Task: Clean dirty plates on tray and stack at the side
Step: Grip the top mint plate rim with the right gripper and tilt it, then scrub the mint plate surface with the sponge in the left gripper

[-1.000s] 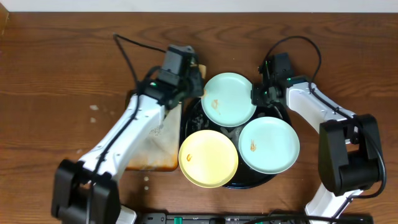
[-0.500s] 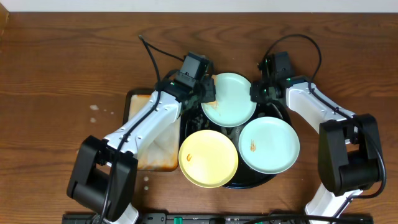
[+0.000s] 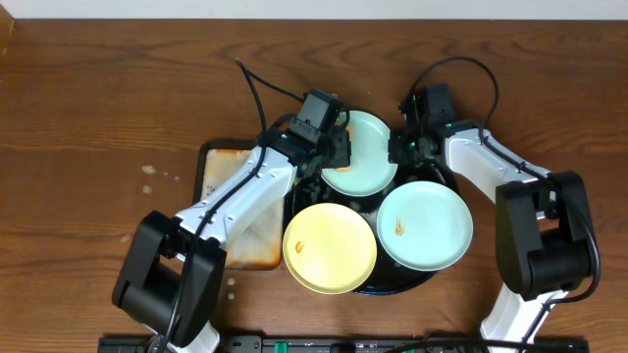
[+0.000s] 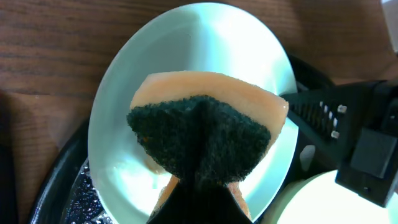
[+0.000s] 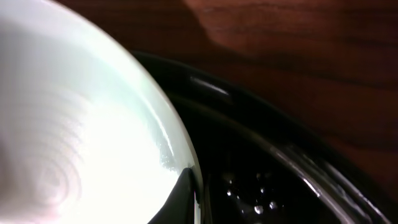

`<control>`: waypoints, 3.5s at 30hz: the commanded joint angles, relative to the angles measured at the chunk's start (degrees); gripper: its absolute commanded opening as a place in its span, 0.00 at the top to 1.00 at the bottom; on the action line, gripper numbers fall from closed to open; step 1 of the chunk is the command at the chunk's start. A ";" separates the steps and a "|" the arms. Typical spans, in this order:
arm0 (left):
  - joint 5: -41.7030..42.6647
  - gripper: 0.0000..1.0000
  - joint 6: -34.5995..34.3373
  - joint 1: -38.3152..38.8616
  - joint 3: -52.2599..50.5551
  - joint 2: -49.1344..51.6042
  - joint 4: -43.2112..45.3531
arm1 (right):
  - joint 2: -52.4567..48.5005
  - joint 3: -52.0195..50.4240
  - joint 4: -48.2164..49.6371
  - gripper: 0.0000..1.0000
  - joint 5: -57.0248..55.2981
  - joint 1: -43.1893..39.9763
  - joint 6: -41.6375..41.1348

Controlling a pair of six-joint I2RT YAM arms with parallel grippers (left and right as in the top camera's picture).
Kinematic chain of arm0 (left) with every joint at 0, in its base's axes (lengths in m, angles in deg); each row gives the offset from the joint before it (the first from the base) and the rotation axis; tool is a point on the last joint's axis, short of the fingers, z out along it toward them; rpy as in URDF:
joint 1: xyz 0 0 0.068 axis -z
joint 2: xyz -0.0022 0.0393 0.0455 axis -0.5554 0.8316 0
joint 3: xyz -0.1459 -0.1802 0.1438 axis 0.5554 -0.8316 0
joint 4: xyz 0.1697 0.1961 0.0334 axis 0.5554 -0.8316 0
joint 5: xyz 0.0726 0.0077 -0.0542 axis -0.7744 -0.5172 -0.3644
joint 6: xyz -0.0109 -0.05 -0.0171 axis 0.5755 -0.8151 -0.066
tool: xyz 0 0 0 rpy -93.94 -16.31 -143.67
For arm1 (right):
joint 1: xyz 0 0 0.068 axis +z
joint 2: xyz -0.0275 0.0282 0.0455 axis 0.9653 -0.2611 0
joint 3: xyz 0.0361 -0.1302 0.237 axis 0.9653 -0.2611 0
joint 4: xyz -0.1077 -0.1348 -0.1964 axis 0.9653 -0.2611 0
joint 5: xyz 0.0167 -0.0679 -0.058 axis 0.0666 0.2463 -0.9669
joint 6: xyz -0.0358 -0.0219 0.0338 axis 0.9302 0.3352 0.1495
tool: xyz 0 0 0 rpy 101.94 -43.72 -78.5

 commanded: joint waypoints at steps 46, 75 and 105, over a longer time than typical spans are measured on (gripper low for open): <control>-4.85 0.92 3.78 5.97 1.44 15.80 9.03 | 7.43 -0.61 -14.47 0.99 -18.01 1.99 -3.34; 13.64 0.92 -9.60 6.14 5.95 16.02 5.29 | 7.43 -0.61 -15.37 0.99 -19.10 2.01 -2.73; -14.60 0.92 -4.28 0.85 18.58 23.28 -18.60 | 7.43 -0.61 -16.48 0.99 -19.54 1.99 -2.73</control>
